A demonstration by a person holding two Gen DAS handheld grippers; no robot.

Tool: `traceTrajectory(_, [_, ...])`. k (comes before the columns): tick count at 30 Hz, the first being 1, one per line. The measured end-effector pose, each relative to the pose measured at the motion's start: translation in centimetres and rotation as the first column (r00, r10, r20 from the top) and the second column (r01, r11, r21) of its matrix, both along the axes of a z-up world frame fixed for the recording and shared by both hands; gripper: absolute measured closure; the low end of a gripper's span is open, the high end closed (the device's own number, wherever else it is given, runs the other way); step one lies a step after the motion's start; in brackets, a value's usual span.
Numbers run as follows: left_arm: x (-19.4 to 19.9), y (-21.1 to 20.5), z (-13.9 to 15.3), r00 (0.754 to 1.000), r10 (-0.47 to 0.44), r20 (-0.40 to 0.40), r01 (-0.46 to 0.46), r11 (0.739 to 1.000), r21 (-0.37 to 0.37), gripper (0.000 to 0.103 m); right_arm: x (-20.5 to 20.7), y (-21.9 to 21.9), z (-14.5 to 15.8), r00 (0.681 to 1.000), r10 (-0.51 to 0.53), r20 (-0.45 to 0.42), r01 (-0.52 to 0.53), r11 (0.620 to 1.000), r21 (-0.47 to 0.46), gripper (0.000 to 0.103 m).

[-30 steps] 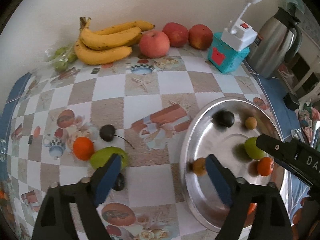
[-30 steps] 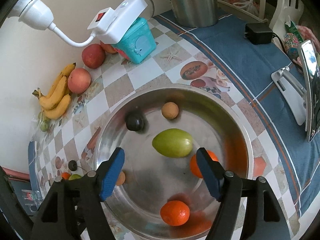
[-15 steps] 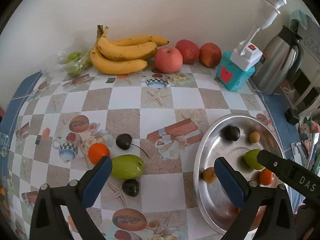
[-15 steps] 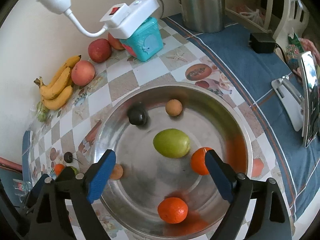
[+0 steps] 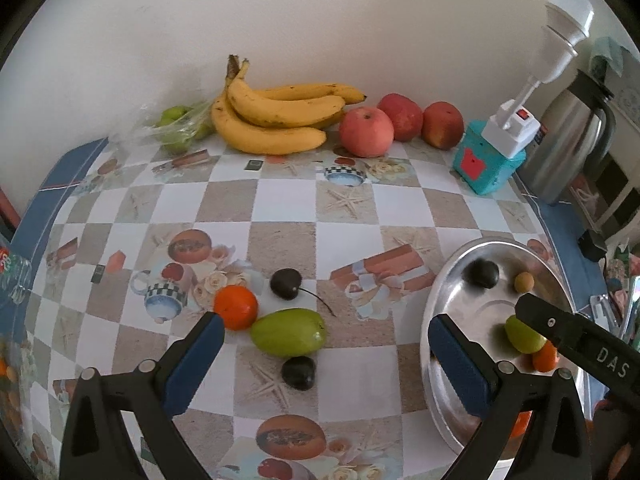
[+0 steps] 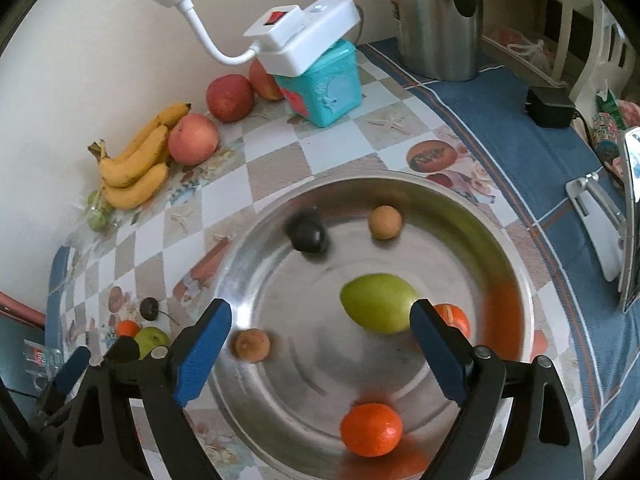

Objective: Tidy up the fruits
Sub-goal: 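Withdraw both open tools from the steel plate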

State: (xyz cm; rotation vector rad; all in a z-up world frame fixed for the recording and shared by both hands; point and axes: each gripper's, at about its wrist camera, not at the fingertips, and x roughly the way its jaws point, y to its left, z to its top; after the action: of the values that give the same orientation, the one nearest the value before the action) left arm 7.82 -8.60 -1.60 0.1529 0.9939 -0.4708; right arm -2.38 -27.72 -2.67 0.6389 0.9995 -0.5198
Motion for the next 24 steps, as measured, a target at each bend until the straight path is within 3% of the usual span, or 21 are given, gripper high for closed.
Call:
traceTrajectory(4, [0.3, 0.5, 0.6, 0.998, 0.000, 0.056, -0.003, 0.999, 0.052, 0.000, 0.2, 0.6, 0.4, 0.999, 0.019, 0.037, -0.018, 0.999, -0.037, 0.012])
traceTrajectory(11, [1.2, 1.9, 0.8, 0.993, 0.067, 0.095, -0.076, 0.992, 0.097, 0.000, 1.2, 1.9, 0.6, 0.998, 0.070, -0.002, -0.070, 0.994, -0.089, 0.012])
traceTrajectory(16, [2.0, 3.1, 0.5, 0.991, 0.109, 0.071, -0.115, 0.989, 0.093, 0.000, 1.4, 2.6, 0.9, 0.996, 0.077, 0.051, -0.074, 0.995, -0.062, 0.012])
traceTrajectory(24, [3.0, 4.4, 0.2, 0.981, 0.184, 0.065, -0.190, 0.974, 0.120, 0.000, 1.6, 3.1, 1.1, 0.998, 0.029, 0.047, -0.023, 0.992, -0.124, 0.012])
